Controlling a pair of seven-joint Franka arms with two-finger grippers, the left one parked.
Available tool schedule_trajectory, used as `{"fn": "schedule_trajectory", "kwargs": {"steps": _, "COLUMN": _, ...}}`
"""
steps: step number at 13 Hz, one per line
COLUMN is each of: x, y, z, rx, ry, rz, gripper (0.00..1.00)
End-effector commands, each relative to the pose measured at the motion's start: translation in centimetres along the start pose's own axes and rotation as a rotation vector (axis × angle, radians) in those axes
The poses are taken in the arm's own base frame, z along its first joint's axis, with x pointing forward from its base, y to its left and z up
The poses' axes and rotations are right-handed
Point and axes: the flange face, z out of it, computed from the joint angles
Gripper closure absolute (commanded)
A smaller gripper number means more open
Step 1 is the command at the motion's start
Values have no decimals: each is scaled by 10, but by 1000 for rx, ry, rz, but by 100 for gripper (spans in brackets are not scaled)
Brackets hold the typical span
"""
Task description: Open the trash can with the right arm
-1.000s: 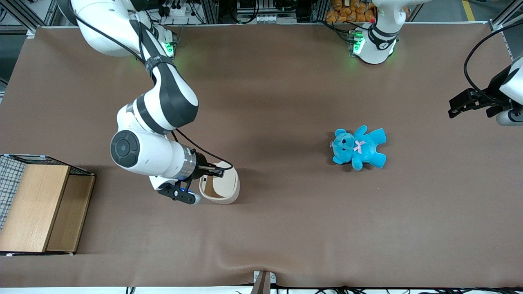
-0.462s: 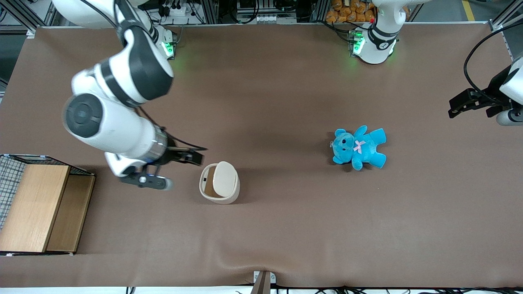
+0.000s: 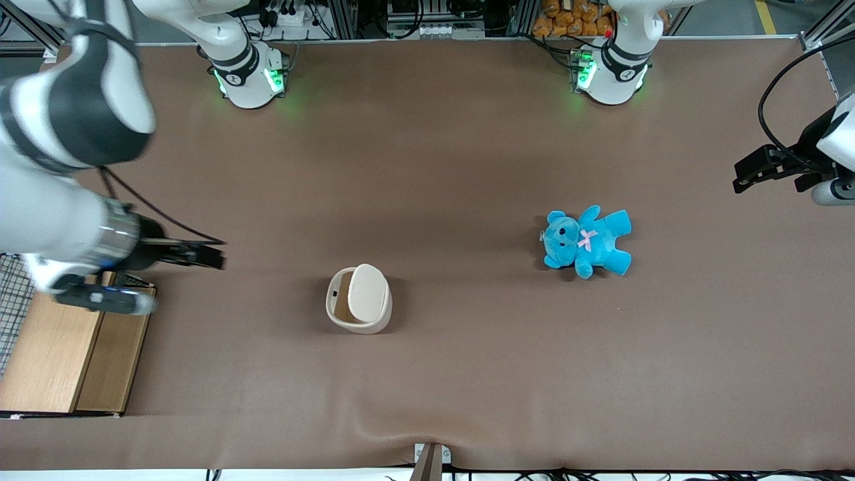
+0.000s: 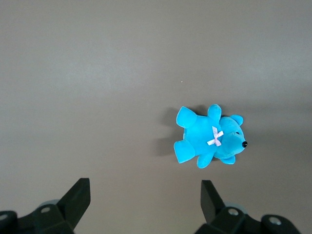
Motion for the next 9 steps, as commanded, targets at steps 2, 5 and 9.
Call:
{"fn": "schedule_trajectory", "kwargs": {"steps": 2, "x": -35, "y": 49, "z": -42, "rx": -9, "ry": -4, "rz": 13, "gripper": 0}}
{"fn": "schedule_trajectory", "kwargs": {"steps": 5, "x": -82, "y": 68, "z": -62, "rx": -63, "ry": 13, "rz": -4, "gripper": 0}}
{"fn": "schedule_trajectory", "kwargs": {"steps": 9, "x": -114, "y": 84, "z": -61, "rx": -74, "ry": -3, "rz": -8, "gripper": 0}}
